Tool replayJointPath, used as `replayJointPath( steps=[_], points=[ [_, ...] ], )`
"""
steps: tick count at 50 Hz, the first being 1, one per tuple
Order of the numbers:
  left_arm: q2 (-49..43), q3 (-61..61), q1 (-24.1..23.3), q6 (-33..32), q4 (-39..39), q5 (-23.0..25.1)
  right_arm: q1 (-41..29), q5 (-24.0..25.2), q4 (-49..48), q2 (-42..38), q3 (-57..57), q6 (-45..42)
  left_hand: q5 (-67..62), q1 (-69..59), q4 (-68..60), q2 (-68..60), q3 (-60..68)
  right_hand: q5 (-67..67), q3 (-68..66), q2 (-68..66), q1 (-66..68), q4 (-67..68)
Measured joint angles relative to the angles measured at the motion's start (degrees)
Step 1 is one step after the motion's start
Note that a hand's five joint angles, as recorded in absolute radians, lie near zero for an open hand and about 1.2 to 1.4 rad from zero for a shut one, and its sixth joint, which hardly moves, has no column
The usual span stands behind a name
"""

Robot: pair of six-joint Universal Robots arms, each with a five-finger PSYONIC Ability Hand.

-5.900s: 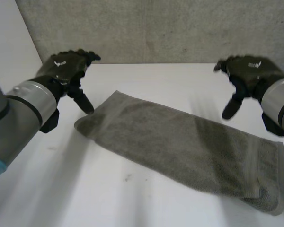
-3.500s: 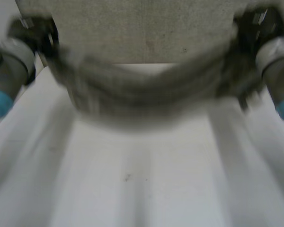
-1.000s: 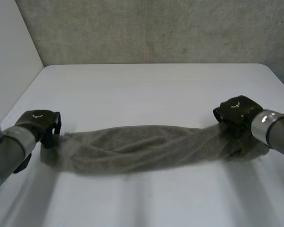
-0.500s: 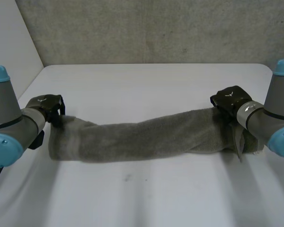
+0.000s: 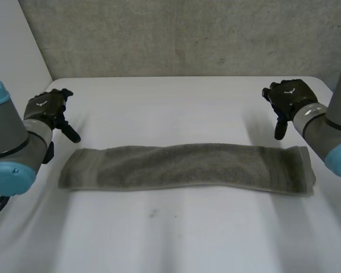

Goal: Fold the towel.

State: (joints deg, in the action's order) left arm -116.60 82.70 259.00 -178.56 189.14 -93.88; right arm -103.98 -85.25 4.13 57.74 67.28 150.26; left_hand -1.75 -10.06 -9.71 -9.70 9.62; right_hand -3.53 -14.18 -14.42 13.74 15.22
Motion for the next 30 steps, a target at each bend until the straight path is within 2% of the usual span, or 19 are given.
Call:
replayJointPath(
  steps=[7, 10, 15, 19, 23, 30],
  points=[
    [6.97, 8.46, -0.12, -1.45, -0.38, 0.44, 0.37, 0.75, 0.03, 7.57, 10.45, -0.04, 0.10, 0.00, -0.12, -0.09, 0.14, -0.43, -0.23, -0.19, 0.76, 0.14],
    [9.35, 13.12, -0.29, -3.60, -0.56, 1.26, 0.52, 1.60, -0.16, 10.90, 17.00, -0.77, 0.09, -0.45, -1.14, -1.25, 1.26, -5.04, -3.76, -3.62, 4.63, 2.65],
    [11.18, 19.71, -0.21, -11.46, -0.45, 4.48, 0.79, 4.09, -0.63, 14.53, 26.56, -1.58, -0.11, -1.53, -1.84, -1.95, 2.01, -13.44, -12.05, -11.13, 11.86, 11.10],
    [10.99, 22.84, 0.62, -18.95, 0.18, 7.35, 1.73, 6.14, -2.36, 15.56, 32.54, -1.78, -0.75, -2.89, -3.14, -3.32, 3.44, -14.77, -13.39, -12.79, 13.63, 12.28],
    [10.00, 24.03, 2.31, -23.17, 1.63, 9.05, 3.12, 7.07, -5.51, 15.61, 36.28, -1.78, -6.27, -7.79, -8.17, -8.24, 8.29, -16.34, -15.03, -14.35, 15.48, 13.87],
    [7.87, 24.25, 4.68, -24.75, 5.48, 11.50, 5.45, 7.40, -11.69, 14.80, 39.67, -1.80, -19.82, -21.82, -21.88, -21.89, 21.94, -18.56, -17.47, -16.93, 18.11, 16.26]
  ],
)
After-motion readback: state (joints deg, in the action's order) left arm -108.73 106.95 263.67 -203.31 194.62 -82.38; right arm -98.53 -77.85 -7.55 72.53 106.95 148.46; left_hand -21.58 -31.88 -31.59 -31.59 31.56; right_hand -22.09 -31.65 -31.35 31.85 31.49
